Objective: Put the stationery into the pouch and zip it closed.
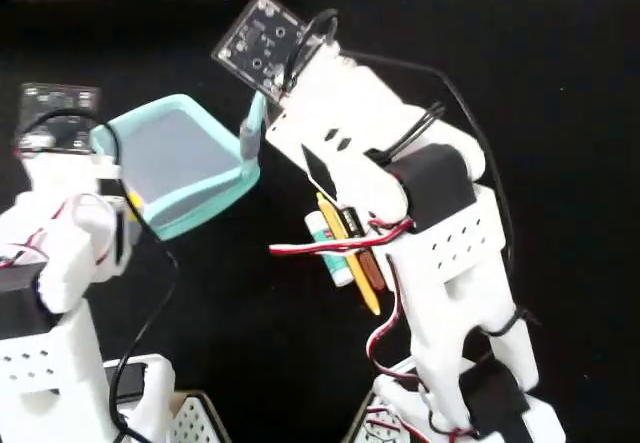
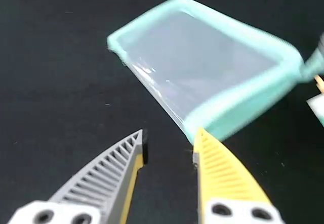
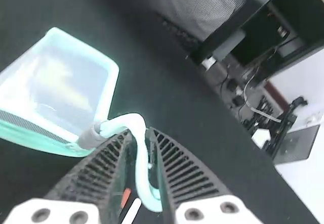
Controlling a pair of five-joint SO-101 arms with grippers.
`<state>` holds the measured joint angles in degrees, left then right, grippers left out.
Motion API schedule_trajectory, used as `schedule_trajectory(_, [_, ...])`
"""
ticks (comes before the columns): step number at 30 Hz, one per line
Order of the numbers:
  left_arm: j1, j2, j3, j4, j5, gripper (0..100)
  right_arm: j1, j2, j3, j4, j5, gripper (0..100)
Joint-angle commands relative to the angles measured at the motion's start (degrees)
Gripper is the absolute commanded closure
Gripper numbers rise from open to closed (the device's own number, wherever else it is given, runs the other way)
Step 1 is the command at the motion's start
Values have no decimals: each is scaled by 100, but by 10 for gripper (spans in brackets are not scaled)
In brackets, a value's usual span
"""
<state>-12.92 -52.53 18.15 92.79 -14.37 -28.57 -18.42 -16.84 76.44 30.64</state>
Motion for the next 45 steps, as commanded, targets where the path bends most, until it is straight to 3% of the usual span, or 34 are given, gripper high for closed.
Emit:
schedule_trajectory(1, [286, 18, 347, -167, 44, 820, 88, 136, -699, 9, 35, 986])
schedule_trajectory(5, [286, -18, 760, -422, 53, 750, 97, 312, -1297, 18, 53, 986])
schedule_trajectory(16, [277, 35, 910, -1626, 589, 748, 149, 954, -2730, 1064, 378, 986])
schedule_trajectory(23, [268, 35, 1411, -1697, 545, 748, 149, 980, -2941, 1196, 378, 986])
schedule_trajectory(30, [-576, 35, 1473, -2330, 545, 748, 149, 980, -2923, 1196, 369, 986])
schedule_trajectory(45, [-242, 35, 963, -1969, 589, 748, 149, 989, -2923, 1196, 378, 986])
